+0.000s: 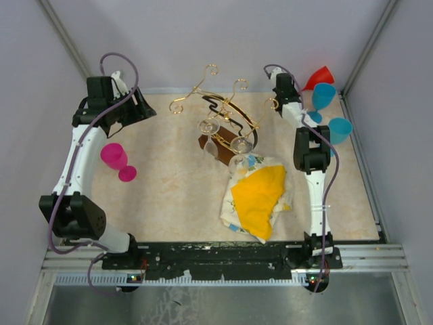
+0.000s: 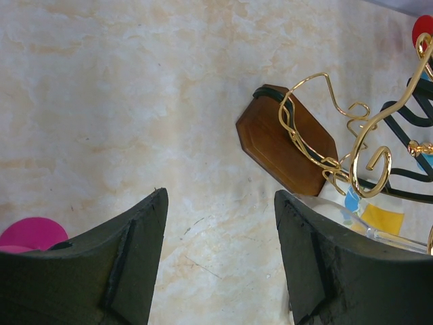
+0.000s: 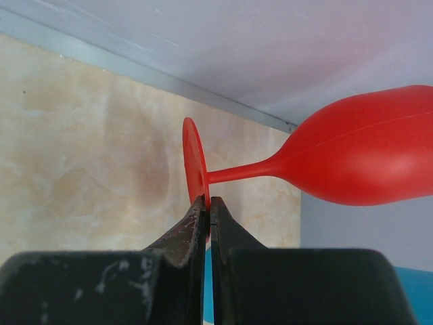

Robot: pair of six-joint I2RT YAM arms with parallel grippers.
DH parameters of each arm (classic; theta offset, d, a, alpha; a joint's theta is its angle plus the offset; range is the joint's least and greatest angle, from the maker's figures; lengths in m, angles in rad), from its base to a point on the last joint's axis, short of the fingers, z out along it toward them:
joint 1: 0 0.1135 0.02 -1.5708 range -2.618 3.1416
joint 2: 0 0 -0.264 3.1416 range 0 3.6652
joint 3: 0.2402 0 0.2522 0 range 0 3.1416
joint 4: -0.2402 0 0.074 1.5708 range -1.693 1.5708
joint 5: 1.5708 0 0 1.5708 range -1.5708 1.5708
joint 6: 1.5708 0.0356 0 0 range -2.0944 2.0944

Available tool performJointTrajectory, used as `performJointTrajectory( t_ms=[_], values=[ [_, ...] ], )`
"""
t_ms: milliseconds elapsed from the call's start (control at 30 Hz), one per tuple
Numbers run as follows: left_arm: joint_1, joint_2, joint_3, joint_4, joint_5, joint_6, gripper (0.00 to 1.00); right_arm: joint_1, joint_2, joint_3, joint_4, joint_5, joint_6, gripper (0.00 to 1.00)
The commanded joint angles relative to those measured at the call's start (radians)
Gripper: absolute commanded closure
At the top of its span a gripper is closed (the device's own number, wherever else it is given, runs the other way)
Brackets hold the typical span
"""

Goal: Take the wine glass off the wine glass rack

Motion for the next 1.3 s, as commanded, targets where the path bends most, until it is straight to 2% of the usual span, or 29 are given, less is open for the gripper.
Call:
performJointTrajectory(
  t_ms=[0, 833, 1267],
  values=[
    [0.000, 0.010, -0.009, 0.030, 0.022, -0.004, 0.30, 0.026, 0.038, -0.021, 0.094, 0.056, -0.067, 1.00],
    [0.000, -0.004, -0.064, 0.079, 0.063, -0.017, 0.30, 0.108, 0.086, -0.144, 0.199, 0.154, -0.244, 1.00],
    [0.002, -0.028, -0.101, 0.116, 0.088, -0.029, 0.29, 0.151, 0.037, -0.318, 0.295, 0.217, -0.325, 1.00]
  ],
)
